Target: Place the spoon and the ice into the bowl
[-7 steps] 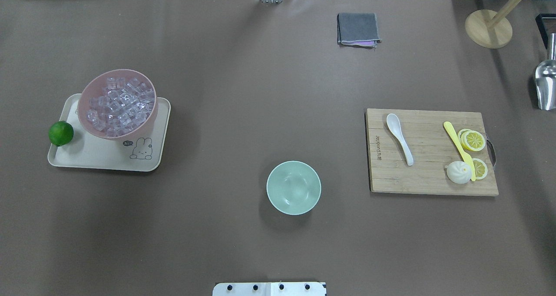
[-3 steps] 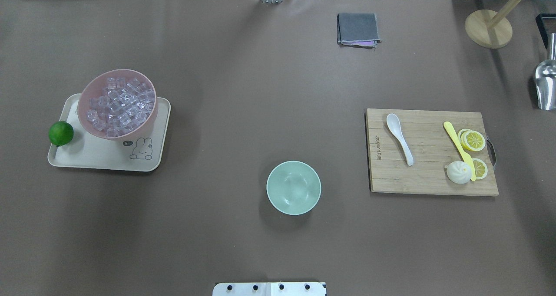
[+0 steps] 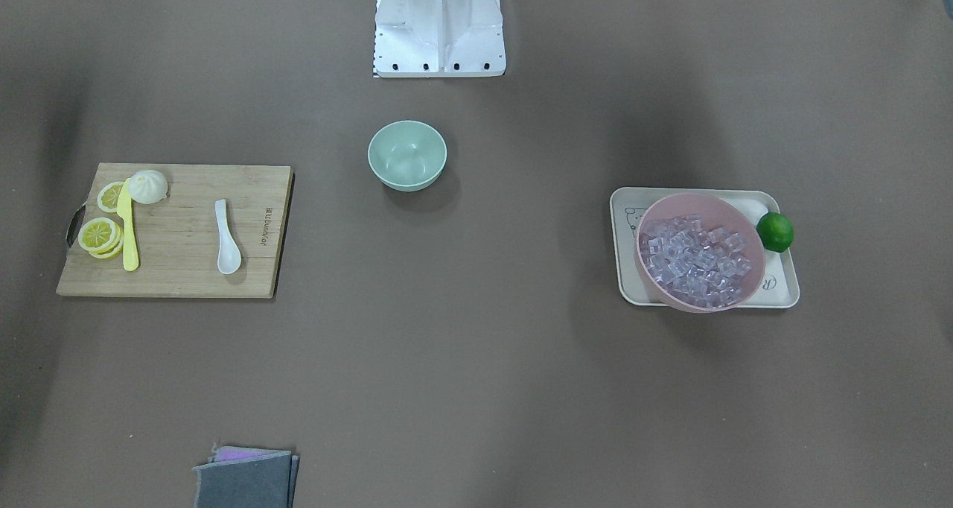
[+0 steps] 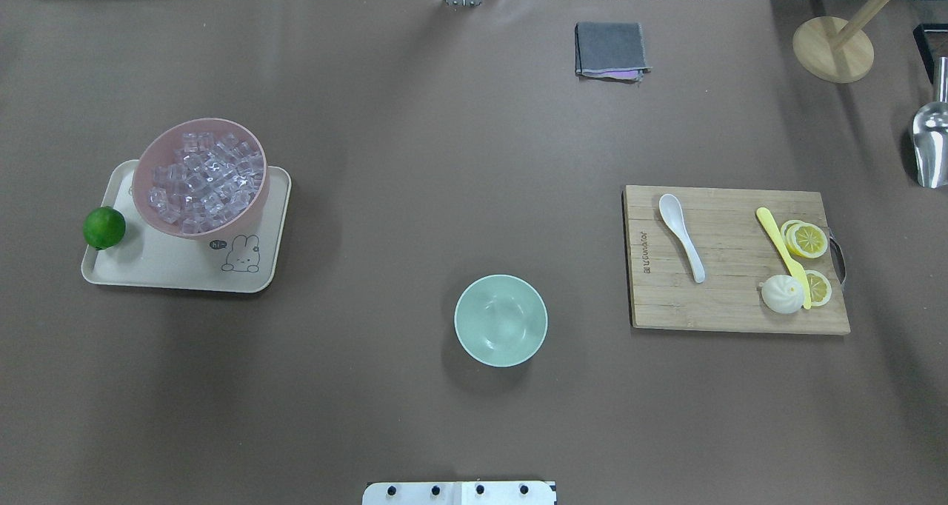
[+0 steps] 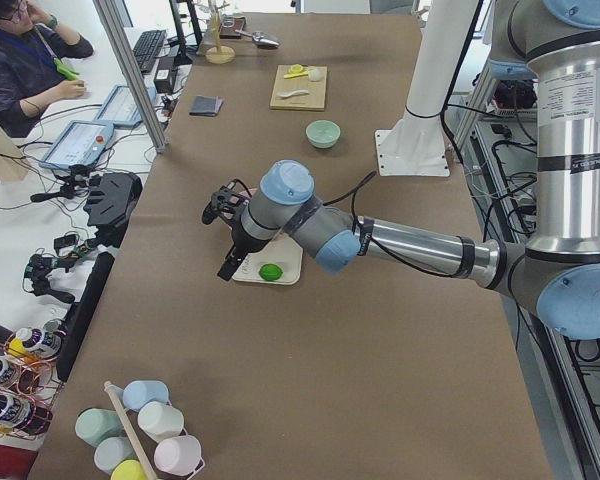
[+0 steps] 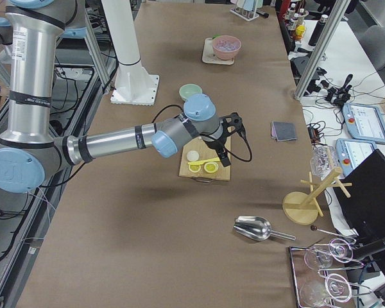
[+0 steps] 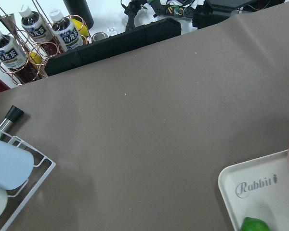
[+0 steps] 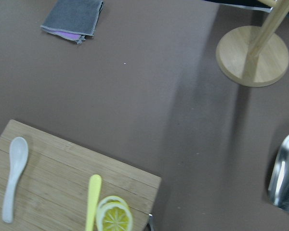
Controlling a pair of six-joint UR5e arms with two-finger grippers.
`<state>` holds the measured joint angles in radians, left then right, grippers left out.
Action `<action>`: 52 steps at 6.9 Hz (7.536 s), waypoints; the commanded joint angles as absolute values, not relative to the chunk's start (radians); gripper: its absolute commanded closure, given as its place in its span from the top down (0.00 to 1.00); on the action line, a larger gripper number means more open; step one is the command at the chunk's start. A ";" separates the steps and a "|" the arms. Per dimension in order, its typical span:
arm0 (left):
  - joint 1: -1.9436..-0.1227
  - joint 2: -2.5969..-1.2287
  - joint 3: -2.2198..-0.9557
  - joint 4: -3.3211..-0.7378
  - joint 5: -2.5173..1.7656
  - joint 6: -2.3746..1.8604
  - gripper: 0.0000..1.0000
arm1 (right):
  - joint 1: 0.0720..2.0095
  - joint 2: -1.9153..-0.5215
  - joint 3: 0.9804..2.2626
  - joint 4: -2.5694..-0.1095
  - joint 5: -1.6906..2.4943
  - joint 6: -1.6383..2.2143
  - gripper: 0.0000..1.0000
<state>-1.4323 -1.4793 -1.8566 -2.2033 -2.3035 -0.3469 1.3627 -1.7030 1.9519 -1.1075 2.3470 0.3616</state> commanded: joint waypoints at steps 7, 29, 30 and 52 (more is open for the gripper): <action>-0.844 -1.716 -1.823 -2.185 -1.923 -0.945 0.97 | 0.859 -1.586 2.057 -1.112 1.901 0.963 1.00; -0.769 -1.784 -1.904 -2.229 -1.875 -1.190 0.00 | 0.854 -1.591 2.052 -1.111 1.888 0.963 1.00; -0.752 -1.845 -1.890 -2.240 -1.865 -1.321 0.00 | 0.854 -1.592 2.052 -1.111 1.888 0.963 1.00; -1.402 -1.531 -1.807 -1.820 -2.173 -0.057 0.99 | 0.707 -1.546 1.976 -1.118 1.769 0.950 1.00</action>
